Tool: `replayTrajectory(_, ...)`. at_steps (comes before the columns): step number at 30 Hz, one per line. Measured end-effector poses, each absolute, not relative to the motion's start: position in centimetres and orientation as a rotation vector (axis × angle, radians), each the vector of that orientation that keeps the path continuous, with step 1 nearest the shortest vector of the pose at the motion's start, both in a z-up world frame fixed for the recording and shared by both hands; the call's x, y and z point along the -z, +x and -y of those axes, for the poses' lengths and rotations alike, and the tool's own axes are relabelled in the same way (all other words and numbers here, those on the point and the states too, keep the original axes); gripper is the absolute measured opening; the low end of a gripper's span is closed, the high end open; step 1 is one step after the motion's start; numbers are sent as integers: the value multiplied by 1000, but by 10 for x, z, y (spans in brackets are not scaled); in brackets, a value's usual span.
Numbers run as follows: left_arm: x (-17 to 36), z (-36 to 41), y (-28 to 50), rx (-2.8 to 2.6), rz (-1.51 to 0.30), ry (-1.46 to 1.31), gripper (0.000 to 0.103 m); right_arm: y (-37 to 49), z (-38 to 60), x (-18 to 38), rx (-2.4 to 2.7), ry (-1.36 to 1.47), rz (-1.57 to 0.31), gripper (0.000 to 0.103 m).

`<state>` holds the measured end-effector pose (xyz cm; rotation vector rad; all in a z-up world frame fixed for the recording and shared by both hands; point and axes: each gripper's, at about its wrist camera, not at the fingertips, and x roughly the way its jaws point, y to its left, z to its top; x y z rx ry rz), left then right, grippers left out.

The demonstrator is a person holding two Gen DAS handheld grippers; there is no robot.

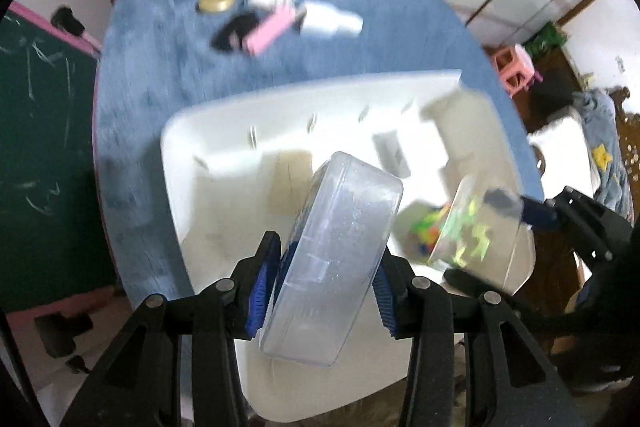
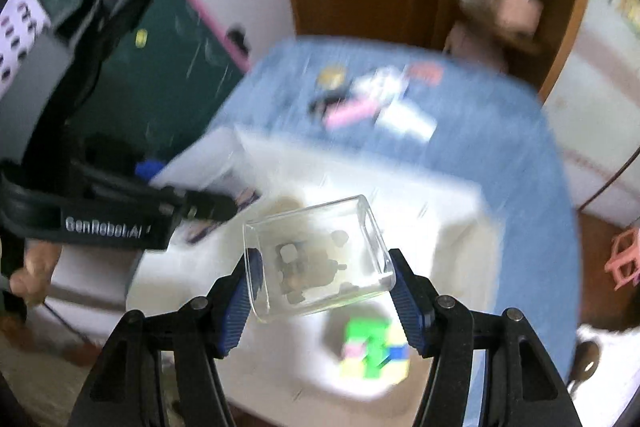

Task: Organize rigid objects
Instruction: 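Carry both clear boxes into the white tray and release them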

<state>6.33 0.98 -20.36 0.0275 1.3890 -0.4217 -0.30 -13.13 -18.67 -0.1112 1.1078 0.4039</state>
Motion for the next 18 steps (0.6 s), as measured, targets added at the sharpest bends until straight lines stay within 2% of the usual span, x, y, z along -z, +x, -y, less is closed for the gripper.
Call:
replayTrajectory(2, 215, -8, 59, 430, -1407, 42, 47, -11, 124, 209, -440, -108, -1192, 64)
replayTrajectory(10, 244, 2, 43, 452, -1442, 115, 47, -22, 106, 248, -483, -123, -1315, 64)
replayTrajectory(18, 255, 10, 32, 454, -1450, 188, 47, -22, 101, 266, -468, -167, -1350, 64)
